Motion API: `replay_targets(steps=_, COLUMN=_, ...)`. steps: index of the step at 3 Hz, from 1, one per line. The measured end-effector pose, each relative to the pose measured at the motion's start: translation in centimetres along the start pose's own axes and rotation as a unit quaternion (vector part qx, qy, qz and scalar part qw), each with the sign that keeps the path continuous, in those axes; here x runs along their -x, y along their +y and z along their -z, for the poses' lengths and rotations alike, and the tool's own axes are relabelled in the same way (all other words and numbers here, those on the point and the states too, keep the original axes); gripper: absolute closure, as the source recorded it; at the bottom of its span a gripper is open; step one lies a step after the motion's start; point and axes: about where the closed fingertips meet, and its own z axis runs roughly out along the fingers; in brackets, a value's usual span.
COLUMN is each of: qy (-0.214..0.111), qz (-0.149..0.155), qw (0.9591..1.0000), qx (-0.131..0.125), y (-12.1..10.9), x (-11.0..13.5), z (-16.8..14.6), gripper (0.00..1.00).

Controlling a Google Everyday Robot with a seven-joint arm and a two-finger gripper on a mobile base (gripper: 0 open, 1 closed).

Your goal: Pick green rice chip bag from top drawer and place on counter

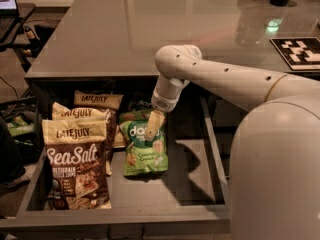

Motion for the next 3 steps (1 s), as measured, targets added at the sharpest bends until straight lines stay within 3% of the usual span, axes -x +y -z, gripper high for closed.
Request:
replay_targets(steps=1, qy=0.000, qz=0.000, qw=1.0000, qx=0.001, y=0.00, x=0.00, z=-0.06, gripper=0.18)
replay_targets(steps=3, qy=0.000, qz=0.000, qw=1.0000, qx=0.001, y=0.00, x=0.00, z=-0.06, gripper=0.64)
